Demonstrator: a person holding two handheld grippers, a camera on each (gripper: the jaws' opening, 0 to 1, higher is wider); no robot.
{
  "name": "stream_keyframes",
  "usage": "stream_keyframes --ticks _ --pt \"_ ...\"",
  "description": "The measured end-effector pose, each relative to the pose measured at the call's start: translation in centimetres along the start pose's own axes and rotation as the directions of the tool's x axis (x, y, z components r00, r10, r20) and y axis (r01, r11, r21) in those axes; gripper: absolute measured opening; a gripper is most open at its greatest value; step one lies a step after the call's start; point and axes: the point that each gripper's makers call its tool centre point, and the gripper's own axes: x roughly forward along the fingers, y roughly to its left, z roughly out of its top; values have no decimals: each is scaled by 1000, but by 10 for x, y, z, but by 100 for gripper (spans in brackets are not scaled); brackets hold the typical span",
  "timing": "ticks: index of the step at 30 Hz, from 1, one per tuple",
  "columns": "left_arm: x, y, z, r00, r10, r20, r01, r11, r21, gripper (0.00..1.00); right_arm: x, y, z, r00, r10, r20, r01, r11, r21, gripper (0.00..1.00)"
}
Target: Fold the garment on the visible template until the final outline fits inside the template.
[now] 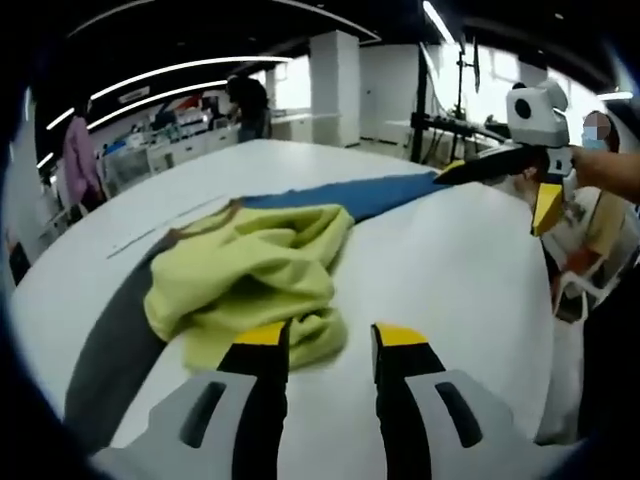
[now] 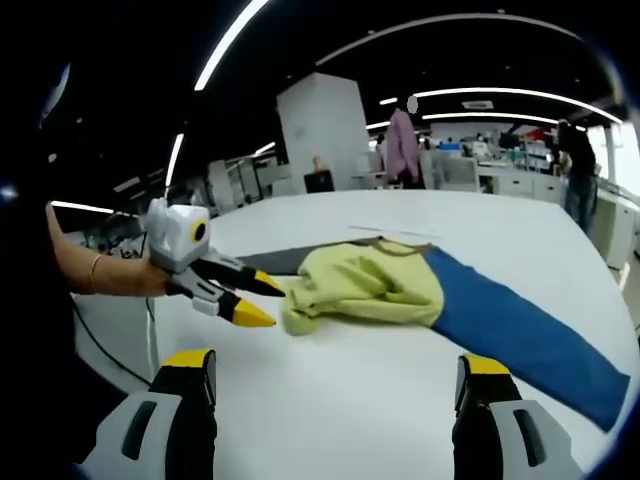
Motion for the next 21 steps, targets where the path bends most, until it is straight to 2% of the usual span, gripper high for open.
stream_keyframes --ticks 5,8,12,18,19,21 --pt "11 -2 -9 999 11 -52 -8 999 43 25 1 0 -3 1000 -8 -5 8 1000 -2 99" --pt "17 -3 -14 997 7 -83 -5 1000 18 26 1 -1 -4 1000 -17 -9 17 1000 -5 99" --pt "21 -2 -13 996 17 -89 -15 1000 24 25 2 -1 -5 1000 -26 -11 26 1000 -5 99" --pt "27 5 -21 990 56 -131 -51 998 45 19 2 -4 -6 999 -44 -7 44 999 4 99" --pt "27 8 -20 991 68 -116 -63 997 41 18 2 -4 -6 999 -47 -5 47 999 6 99" --pt "26 8 -21 990 64 -127 -60 997 39 17 2 -6 -5 998 -55 -2 55 998 8 97"
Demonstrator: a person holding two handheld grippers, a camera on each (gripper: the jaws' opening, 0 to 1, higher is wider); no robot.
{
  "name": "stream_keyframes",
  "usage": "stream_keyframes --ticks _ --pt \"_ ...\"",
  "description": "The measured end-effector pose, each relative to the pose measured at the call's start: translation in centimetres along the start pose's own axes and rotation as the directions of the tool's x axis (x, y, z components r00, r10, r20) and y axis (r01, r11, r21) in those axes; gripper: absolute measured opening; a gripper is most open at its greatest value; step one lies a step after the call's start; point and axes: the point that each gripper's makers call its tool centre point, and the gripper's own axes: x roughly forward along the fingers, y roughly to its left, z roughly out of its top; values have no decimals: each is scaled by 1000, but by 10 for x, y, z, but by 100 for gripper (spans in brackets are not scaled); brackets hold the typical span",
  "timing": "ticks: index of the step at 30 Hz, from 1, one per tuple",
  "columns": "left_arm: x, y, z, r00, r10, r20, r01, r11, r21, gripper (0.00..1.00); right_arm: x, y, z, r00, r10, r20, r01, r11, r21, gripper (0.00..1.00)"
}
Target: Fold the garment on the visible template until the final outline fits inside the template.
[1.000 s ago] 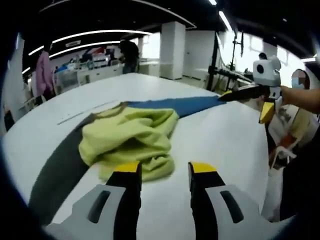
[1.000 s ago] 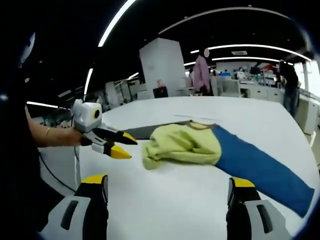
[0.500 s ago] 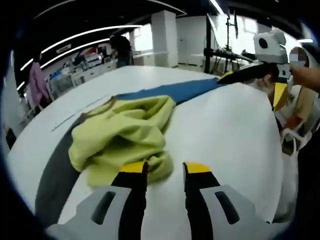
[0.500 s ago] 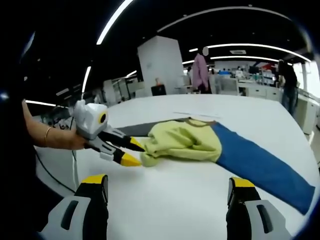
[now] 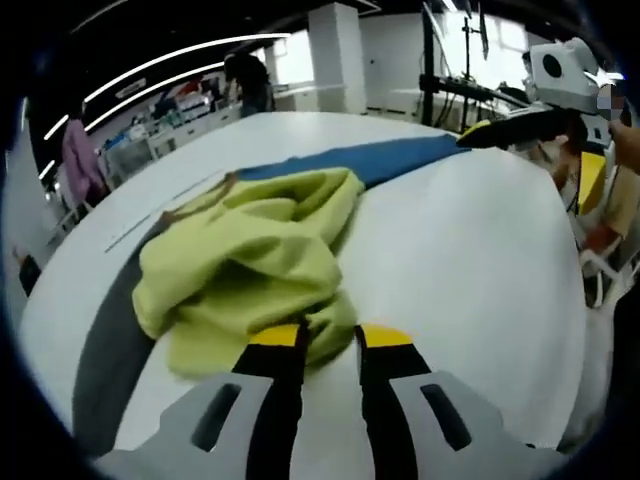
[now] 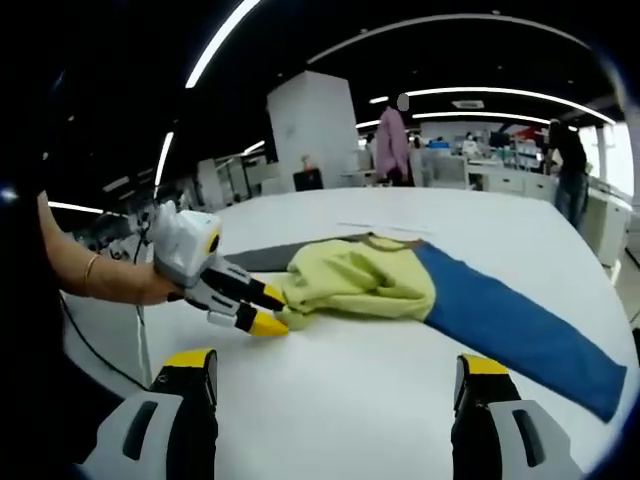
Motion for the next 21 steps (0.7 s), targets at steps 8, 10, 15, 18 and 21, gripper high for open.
stream_keyframes --ticks 8,10,15,18,21 --pt "1 7 0 1000 21 -6 -21 1000 -10 10 3 -3 0 999 -36 9 36 999 13 97" --pt "1 10 -1 1000 24 -9 -24 999 -26 8 3 -3 -1 999 -42 7 42 999 12 97" --pt "-4 10 1 1000 21 -8 -21 999 -31 3 3 -2 -3 999 -45 -3 45 999 5 97" --pt "-9 9 5 1000 10 3 -10 1000 -30 2 2 -3 -3 999 -48 -4 48 999 1 97" --pt "-16 7 9 1000 -1 16 2 1000 -28 2 1 -4 -3 999 -52 0 52 999 3 97"
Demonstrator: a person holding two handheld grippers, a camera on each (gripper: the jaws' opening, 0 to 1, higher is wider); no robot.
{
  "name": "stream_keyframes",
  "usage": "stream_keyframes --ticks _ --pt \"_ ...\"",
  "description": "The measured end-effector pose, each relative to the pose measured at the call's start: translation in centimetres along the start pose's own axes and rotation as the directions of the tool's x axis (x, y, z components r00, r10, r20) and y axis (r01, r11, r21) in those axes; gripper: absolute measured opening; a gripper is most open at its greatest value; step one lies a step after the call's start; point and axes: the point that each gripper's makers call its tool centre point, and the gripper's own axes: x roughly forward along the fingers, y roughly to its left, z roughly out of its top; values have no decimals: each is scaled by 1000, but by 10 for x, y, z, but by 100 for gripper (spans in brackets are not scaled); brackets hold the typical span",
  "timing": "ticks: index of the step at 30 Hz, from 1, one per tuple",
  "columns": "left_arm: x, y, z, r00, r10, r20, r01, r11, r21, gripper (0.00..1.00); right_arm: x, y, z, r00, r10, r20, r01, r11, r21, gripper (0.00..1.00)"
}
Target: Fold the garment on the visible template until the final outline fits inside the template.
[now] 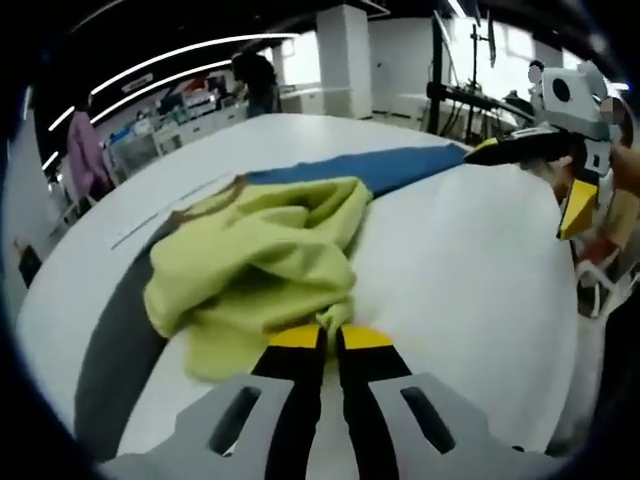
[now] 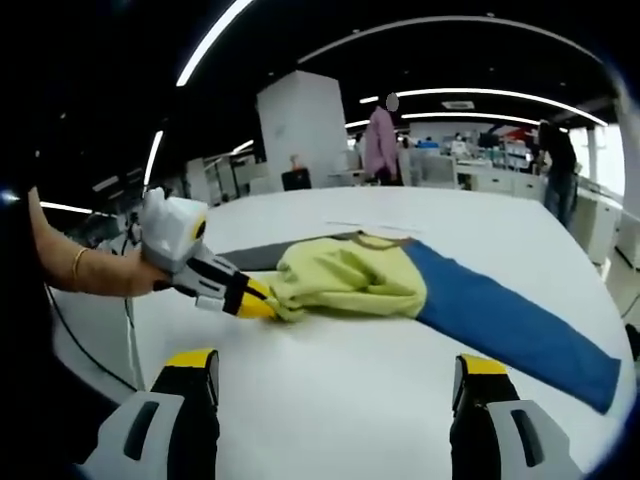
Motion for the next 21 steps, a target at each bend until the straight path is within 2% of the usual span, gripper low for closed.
stream_keyframes --ticks 10,21 --pt "-30 -5 29 997 -35 66 34 999 22 2 -4 -3 2 1000 -19 8 19 1000 -2 97" --pt "-56 -3 52 993 -59 97 58 998 15 2 -6 -6 6 999 -37 24 37 999 5 96"
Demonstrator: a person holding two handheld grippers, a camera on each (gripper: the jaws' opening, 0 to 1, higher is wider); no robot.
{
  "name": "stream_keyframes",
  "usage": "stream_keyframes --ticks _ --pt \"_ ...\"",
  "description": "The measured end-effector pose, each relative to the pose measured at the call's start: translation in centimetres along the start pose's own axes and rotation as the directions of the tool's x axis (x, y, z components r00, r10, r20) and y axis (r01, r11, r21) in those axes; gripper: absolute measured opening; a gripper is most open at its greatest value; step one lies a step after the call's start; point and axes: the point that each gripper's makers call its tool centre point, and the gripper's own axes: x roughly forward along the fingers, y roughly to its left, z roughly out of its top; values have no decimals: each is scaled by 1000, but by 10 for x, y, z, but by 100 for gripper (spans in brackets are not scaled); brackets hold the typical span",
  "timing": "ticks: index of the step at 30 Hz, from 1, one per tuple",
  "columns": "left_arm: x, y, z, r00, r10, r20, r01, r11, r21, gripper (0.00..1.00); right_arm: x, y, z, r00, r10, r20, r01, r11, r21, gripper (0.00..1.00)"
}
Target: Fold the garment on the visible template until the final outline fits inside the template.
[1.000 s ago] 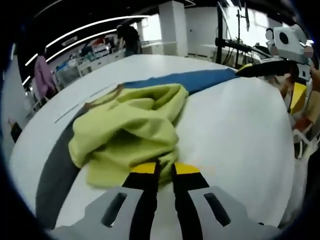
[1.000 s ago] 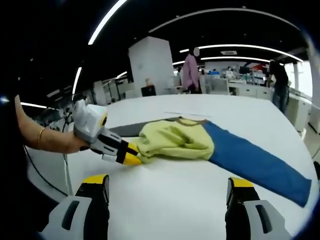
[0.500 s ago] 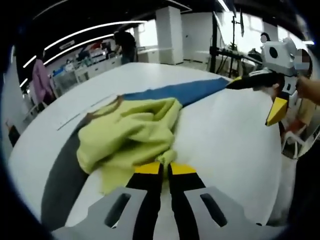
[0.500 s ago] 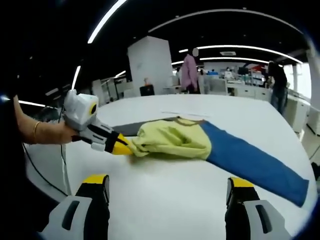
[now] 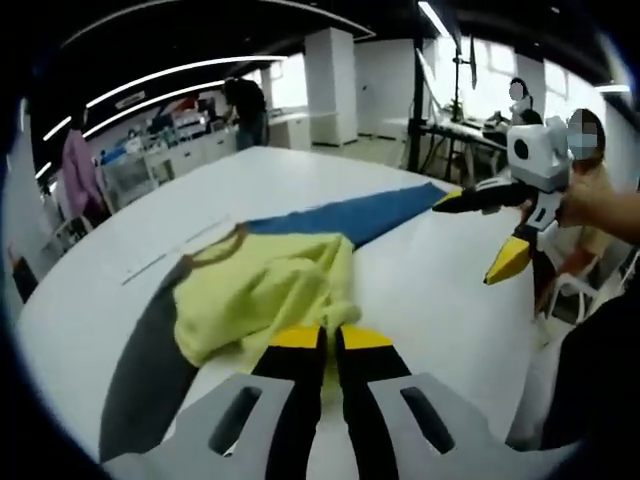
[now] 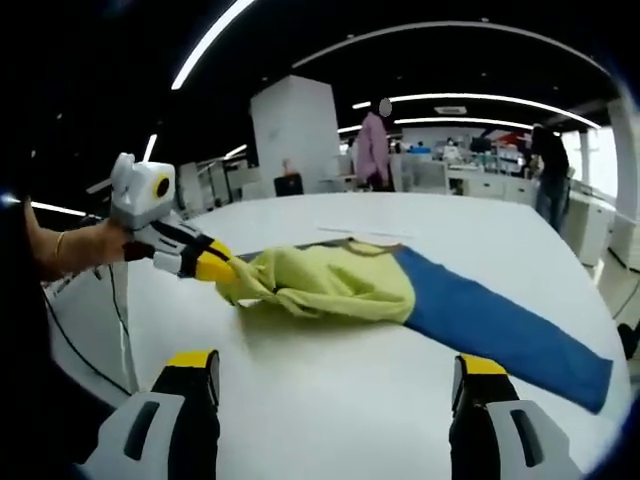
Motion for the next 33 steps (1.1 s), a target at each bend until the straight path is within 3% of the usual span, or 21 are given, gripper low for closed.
stream_keyframes --ticks 10,15,27,33 --pt "-22 0 12 999 -36 5 36 999 -7 2 -4 -4 2 1000 -17 14 17 1000 16 95" --pt "-30 -1 14 998 -69 6 69 996 -52 2 -7 -6 3 999 -26 23 25 999 27 94" --pt "-27 -4 -4 997 -69 -39 66 995 -73 2 -5 -3 1 1000 -25 15 24 999 45 91" --pt "-21 -10 -23 994 -75 -81 68 994 -83 2 -2 5 0 1000 -6 9 5 999 48 89"
